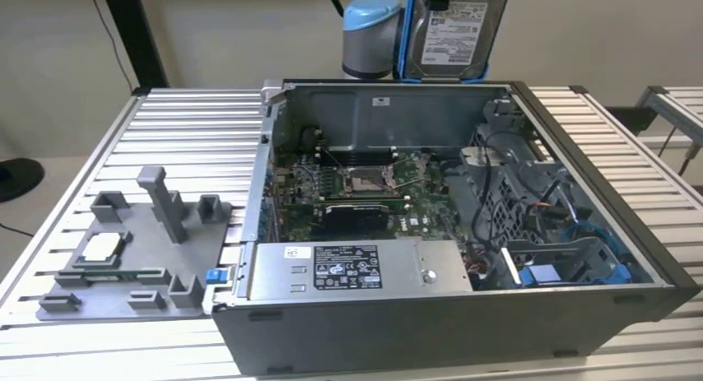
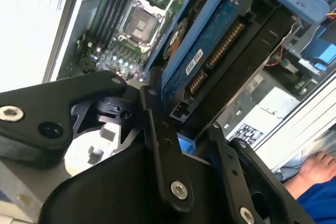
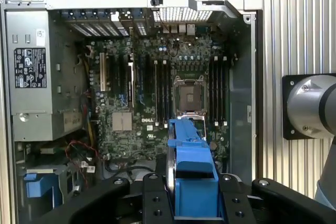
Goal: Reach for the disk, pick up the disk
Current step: 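Pick up the disk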
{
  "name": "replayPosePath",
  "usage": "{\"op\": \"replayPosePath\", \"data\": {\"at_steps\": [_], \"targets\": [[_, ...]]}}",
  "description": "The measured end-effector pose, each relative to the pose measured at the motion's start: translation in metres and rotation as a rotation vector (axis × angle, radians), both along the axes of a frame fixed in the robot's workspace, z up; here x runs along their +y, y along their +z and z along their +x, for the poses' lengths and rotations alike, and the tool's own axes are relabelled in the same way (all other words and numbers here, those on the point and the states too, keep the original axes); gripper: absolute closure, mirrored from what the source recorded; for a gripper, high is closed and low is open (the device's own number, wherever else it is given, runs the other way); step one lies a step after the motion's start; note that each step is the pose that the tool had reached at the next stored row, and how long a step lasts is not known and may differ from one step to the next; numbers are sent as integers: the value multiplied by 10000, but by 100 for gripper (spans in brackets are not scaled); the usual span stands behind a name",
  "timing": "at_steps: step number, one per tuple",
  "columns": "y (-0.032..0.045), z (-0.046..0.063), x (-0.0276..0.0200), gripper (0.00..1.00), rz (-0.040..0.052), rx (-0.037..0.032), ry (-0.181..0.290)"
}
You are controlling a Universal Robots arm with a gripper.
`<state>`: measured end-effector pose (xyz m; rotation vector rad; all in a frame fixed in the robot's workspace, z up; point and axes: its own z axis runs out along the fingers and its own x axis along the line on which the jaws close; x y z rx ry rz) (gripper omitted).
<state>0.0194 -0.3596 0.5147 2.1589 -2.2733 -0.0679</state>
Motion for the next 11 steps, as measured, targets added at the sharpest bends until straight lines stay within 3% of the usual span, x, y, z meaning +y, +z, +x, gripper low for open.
{"op": "replayPosePath", "data": {"at_steps": [11], "targets": [[0,389,0,100,0,0,1]]}}
